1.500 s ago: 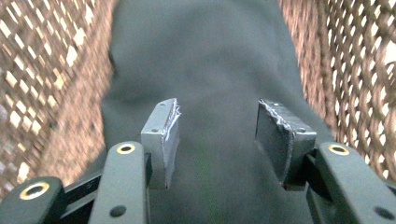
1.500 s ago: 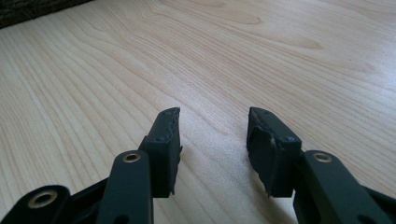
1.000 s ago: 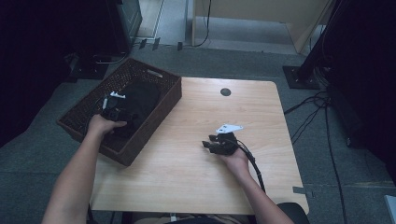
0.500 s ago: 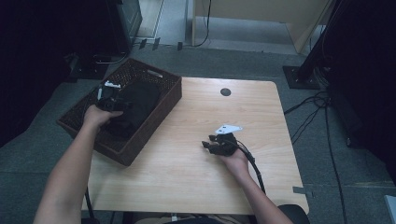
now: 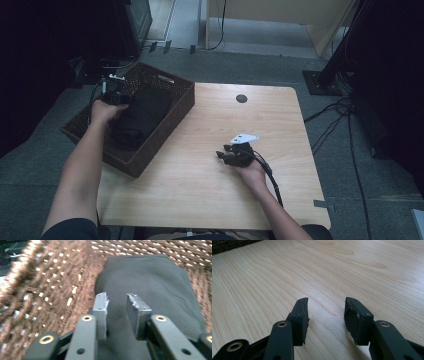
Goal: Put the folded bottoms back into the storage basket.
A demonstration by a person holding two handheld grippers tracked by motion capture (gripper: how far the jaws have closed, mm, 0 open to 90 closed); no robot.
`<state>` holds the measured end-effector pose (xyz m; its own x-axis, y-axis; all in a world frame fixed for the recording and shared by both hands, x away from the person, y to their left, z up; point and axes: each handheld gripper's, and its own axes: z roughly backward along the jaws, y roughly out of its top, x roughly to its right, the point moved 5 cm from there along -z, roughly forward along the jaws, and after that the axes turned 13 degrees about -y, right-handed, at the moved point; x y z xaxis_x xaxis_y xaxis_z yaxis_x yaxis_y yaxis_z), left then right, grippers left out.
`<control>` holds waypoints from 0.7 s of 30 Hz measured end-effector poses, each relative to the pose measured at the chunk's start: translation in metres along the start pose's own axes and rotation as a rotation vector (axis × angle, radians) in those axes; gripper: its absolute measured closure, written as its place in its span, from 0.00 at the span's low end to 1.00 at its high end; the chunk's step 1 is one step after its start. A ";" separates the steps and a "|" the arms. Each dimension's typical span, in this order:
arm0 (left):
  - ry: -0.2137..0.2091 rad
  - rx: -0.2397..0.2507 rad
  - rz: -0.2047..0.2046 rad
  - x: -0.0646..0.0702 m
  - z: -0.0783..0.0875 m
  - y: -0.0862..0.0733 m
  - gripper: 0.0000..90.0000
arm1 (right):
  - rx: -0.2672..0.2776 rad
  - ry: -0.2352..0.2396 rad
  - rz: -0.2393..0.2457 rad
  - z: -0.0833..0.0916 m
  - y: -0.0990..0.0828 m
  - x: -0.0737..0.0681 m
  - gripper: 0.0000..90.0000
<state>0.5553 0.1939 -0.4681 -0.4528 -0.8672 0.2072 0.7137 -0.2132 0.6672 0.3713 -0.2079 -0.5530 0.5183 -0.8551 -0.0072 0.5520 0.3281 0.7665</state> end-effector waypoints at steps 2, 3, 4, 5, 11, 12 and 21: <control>-0.007 -0.017 0.020 -0.004 -0.004 -0.002 0.84 | 0.001 -0.007 0.001 0.000 0.000 0.000 0.61; -0.014 -0.023 0.030 -0.004 -0.007 -0.003 0.86 | 0.000 -0.007 -0.002 0.000 0.000 0.000 0.61; -0.023 -0.026 0.034 -0.004 -0.010 -0.004 0.88 | 0.001 -0.007 -0.003 0.000 0.000 0.000 0.61; -0.028 -0.025 0.030 -0.003 -0.012 -0.005 0.90 | 0.002 -0.007 -0.002 0.000 0.000 0.000 0.62; -0.044 -0.094 -0.020 0.006 -0.031 -0.016 0.89 | 0.002 -0.014 -0.001 0.000 0.000 -0.001 0.61; -0.040 -0.095 -0.022 0.007 -0.034 -0.018 0.89 | 0.001 -0.014 -0.002 0.000 0.000 -0.001 0.61; -0.019 -0.078 -0.026 0.006 -0.044 -0.022 0.88 | 0.003 -0.009 -0.008 0.000 0.000 0.000 0.61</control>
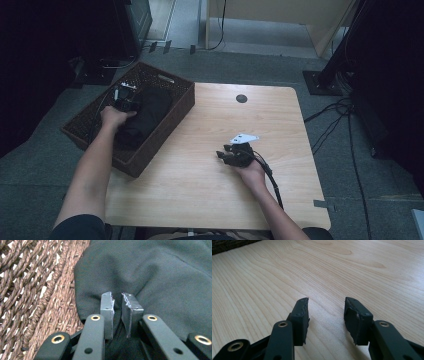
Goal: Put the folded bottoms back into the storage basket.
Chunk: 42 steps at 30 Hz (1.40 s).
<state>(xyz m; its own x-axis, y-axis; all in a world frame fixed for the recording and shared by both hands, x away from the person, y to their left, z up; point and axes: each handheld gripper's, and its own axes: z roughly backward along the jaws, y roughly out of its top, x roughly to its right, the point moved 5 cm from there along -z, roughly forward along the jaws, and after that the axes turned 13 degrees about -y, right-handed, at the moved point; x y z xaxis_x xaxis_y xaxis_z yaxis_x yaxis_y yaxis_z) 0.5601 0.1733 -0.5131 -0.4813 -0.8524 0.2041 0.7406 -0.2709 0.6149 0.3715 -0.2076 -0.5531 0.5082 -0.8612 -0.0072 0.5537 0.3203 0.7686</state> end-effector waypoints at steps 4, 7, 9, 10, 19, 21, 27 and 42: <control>-0.014 0.032 0.039 0.000 0.013 0.007 0.75 | -0.002 0.013 -0.019 0.000 0.000 0.001 0.61; -0.022 0.054 0.056 0.000 0.026 0.014 0.67 | 0.000 0.013 -0.015 0.000 0.000 0.001 0.61; -0.031 0.062 0.065 0.001 0.035 0.017 0.65 | -0.001 0.009 -0.005 0.000 0.000 0.000 0.60; -0.033 0.062 0.069 0.001 0.039 0.018 0.66 | 0.000 0.008 -0.004 0.000 0.000 0.000 0.60; -0.060 0.027 0.080 0.011 0.058 0.015 0.65 | -0.002 0.006 0.007 0.000 0.000 -0.001 0.59; -0.062 0.026 0.074 0.014 0.059 0.013 0.64 | -0.002 0.007 0.006 0.000 0.000 -0.001 0.59; -0.077 0.007 0.044 0.029 0.064 0.011 0.57 | -0.001 0.008 0.012 0.000 0.000 -0.001 0.56; -0.135 0.023 0.001 0.070 0.083 0.008 0.48 | -0.003 0.011 0.019 0.001 -0.001 -0.004 0.50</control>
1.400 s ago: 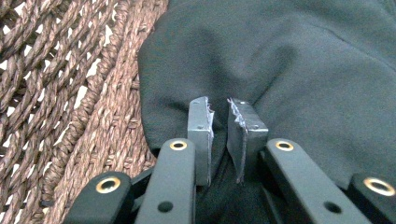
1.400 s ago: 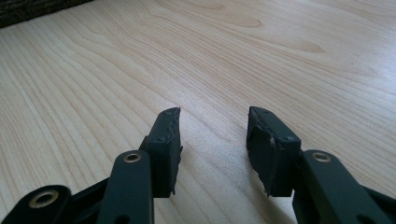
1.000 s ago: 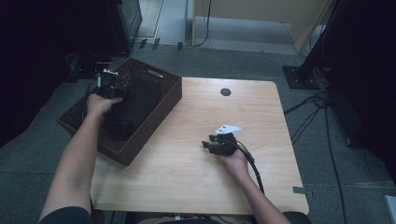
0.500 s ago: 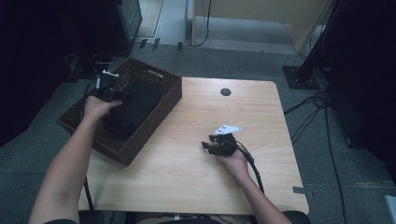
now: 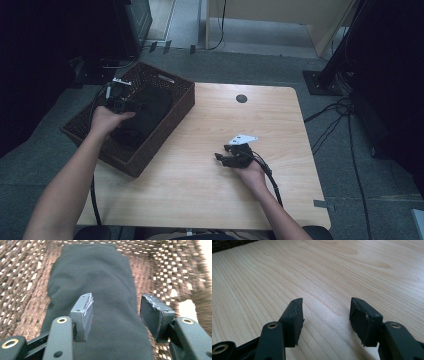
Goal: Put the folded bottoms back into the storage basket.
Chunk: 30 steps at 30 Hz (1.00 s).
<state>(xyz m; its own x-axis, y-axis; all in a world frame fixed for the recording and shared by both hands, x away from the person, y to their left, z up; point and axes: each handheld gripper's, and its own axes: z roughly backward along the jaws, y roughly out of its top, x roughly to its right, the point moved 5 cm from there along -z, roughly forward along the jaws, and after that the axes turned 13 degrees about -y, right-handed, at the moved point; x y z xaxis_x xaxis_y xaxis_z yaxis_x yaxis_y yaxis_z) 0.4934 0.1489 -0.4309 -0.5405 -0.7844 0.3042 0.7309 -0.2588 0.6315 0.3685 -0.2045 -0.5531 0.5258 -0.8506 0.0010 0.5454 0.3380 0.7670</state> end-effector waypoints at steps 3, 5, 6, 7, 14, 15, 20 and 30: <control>-0.007 0.010 -0.022 0.012 0.003 0.002 0.48 | 0.000 0.001 0.004 0.000 0.000 0.000 0.49; -0.009 0.014 -0.038 0.020 0.006 0.002 0.48 | 0.001 0.000 0.005 0.000 0.000 0.000 0.49; -0.012 0.016 -0.040 0.023 0.006 0.002 0.48 | 0.001 0.001 0.005 0.000 0.000 0.000 0.49; -0.019 0.016 -0.039 0.026 0.007 0.002 0.48 | 0.001 0.001 0.004 0.000 0.000 0.000 0.49; -0.027 0.003 -0.097 0.050 0.007 -0.001 0.48 | 0.003 -0.001 0.009 0.001 -0.001 -0.001 0.49; -0.038 0.003 -0.102 0.054 0.007 -0.001 0.49 | 0.005 -0.002 0.008 0.001 -0.001 -0.001 0.49; -0.064 -0.002 -0.125 0.074 0.003 -0.010 0.50 | 0.003 -0.003 0.006 0.001 -0.001 0.000 0.49; -0.079 -0.039 -0.143 0.087 -0.015 -0.027 0.52 | 0.001 -0.003 0.004 0.001 -0.001 0.000 0.49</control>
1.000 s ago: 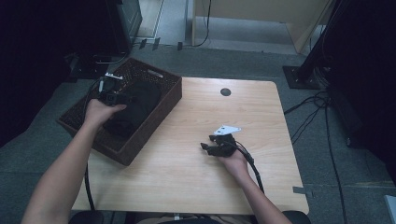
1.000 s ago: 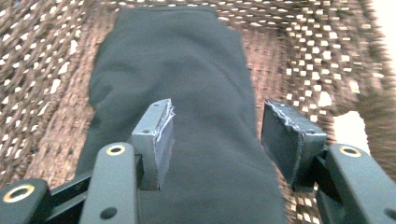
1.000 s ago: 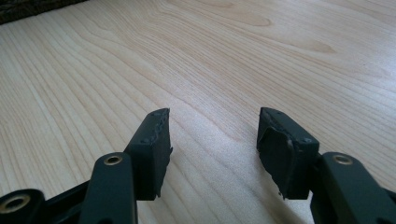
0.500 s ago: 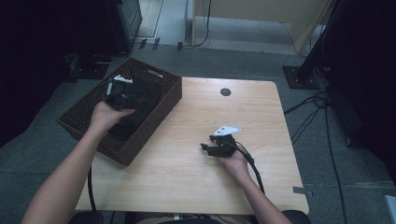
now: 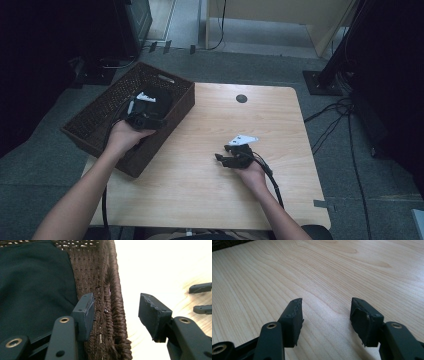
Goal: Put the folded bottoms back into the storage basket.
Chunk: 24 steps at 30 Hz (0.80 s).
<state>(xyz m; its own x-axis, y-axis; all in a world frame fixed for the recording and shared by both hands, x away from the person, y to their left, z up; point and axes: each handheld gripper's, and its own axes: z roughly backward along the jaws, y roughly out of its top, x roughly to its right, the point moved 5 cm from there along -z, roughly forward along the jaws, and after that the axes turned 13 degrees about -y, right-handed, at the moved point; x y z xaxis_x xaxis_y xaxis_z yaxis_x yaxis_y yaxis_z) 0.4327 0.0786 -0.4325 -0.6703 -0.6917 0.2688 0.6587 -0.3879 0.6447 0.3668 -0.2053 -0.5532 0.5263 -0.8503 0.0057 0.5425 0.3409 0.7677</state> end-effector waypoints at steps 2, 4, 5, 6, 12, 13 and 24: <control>-0.005 -0.006 0.008 -0.001 -0.003 -0.003 0.54 | 0.000 0.000 0.000 0.000 0.000 0.000 0.49; -0.003 -0.018 0.006 -0.002 -0.007 -0.005 0.58 | 0.001 0.000 0.000 0.000 0.000 0.000 0.49; 0.000 -0.034 0.001 -0.003 -0.009 -0.007 0.60 | 0.001 0.000 0.000 0.000 0.000 0.000 0.49; -0.007 -0.046 0.003 -0.003 -0.010 -0.008 0.63 | 0.000 0.000 0.000 0.000 0.000 0.000 0.49; -0.017 -0.063 -0.008 -0.006 -0.017 -0.013 0.76 | 0.000 0.000 0.000 0.000 0.000 0.000 0.49; -0.020 -0.069 -0.014 -0.005 -0.018 -0.013 0.79 | 0.000 0.000 0.000 0.000 0.000 0.000 0.49; -0.016 -0.062 -0.029 -0.005 -0.022 -0.012 0.87 | 0.003 -0.003 0.003 0.000 0.000 0.000 0.49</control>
<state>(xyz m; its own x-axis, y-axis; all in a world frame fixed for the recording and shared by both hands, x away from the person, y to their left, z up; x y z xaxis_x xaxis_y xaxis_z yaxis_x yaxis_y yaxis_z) 0.4353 0.0735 -0.4575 -0.6941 -0.6704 0.2622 0.6589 -0.4448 0.6066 0.3670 -0.2050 -0.5534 0.5255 -0.8507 0.0098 0.5392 0.3419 0.7696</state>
